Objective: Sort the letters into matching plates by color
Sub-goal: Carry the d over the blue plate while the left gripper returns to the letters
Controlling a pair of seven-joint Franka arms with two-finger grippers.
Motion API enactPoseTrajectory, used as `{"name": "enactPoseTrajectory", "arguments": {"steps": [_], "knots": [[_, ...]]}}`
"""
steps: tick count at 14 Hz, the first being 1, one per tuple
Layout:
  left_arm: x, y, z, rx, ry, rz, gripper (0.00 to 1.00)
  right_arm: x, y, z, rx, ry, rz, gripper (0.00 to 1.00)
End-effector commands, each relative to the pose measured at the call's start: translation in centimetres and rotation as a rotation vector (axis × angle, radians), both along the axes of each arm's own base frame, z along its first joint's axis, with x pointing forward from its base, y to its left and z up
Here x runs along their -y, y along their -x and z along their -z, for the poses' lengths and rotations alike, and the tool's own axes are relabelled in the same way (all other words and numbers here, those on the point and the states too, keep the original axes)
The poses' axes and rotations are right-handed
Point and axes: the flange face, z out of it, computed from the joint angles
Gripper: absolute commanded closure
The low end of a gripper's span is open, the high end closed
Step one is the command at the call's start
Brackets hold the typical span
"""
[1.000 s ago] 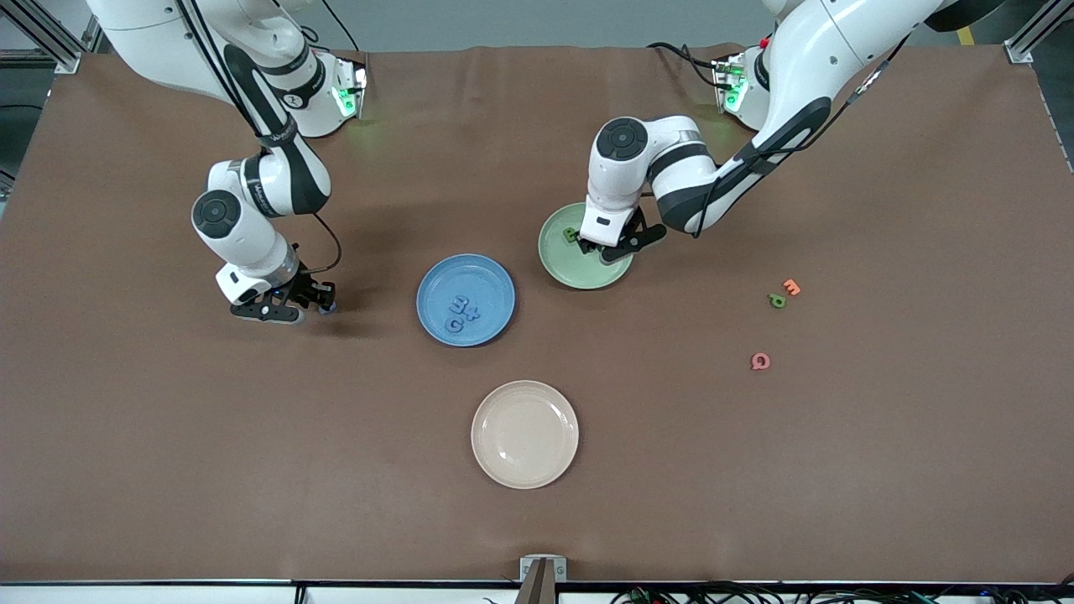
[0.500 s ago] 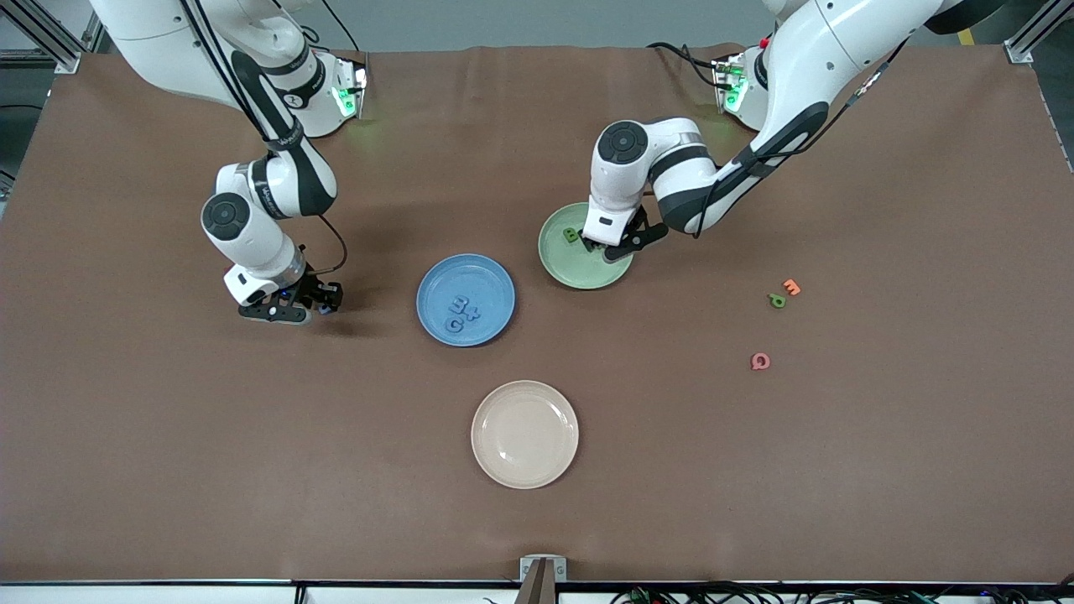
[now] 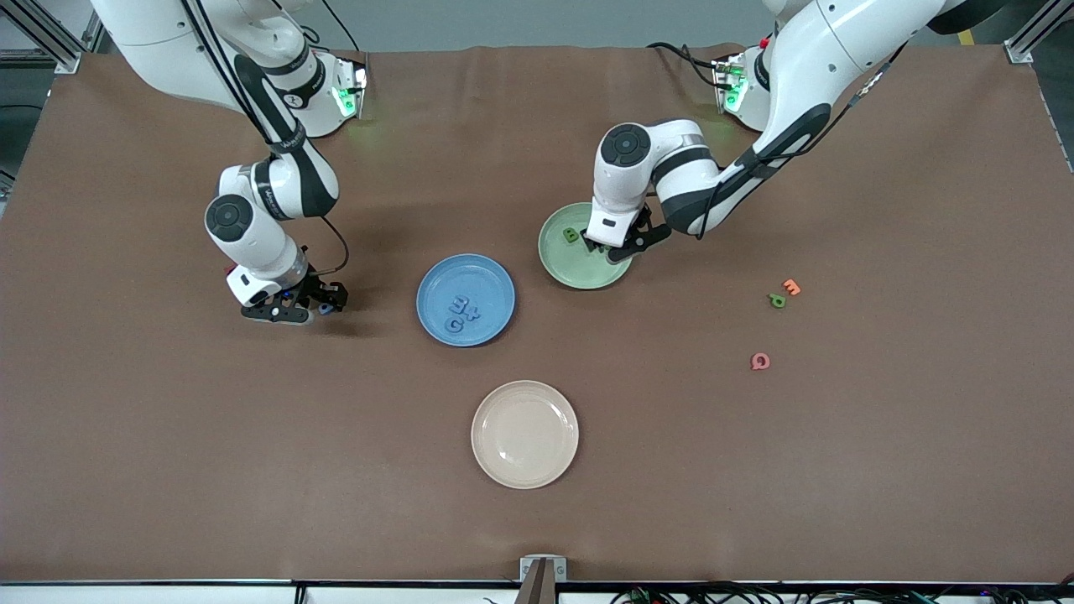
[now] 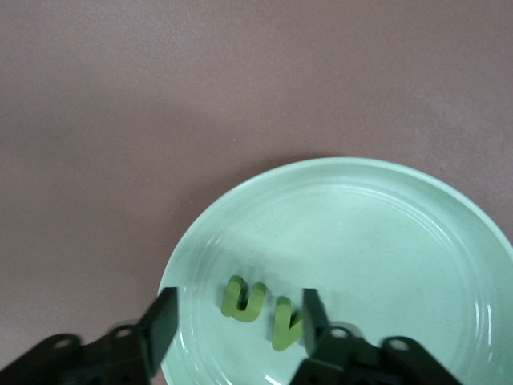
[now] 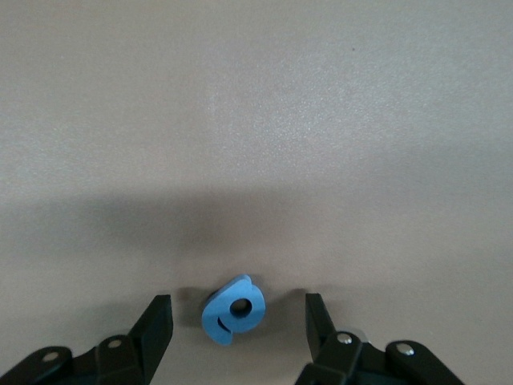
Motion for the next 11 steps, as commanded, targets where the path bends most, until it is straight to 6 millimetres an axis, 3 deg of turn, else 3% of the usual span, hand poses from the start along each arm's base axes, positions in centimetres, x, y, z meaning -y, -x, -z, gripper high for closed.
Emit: {"name": "enactPoseTrajectory", "arguments": {"steps": [1,4,6,9,11], "knots": [[-2.5,-2.4,-0.9,0.032,-0.016,-0.014,0.00,-0.3,0.2,0.7,0.010,-0.002,0.012,0.24],[-6.1,-5.7,-1.9,0.047,-0.014,0.068,0.00,-0.3,0.2,0.7,0.009,-0.002,0.010,0.32],[-9.0,-7.8,-2.5,0.046,-0.005,0.133,0.00,-0.3,0.2,0.7,0.009,-0.002,0.010,0.48],[-13.3,-9.6,-2.8,0.037,0.005,0.207,0.00,-0.3,0.2,0.7,0.007,-0.002,0.015,0.81],[-16.4,-10.2,-2.6,0.025,-0.004,0.296,0.00,-0.3,0.2,0.7,0.007,-0.002,0.016,0.95]]}}
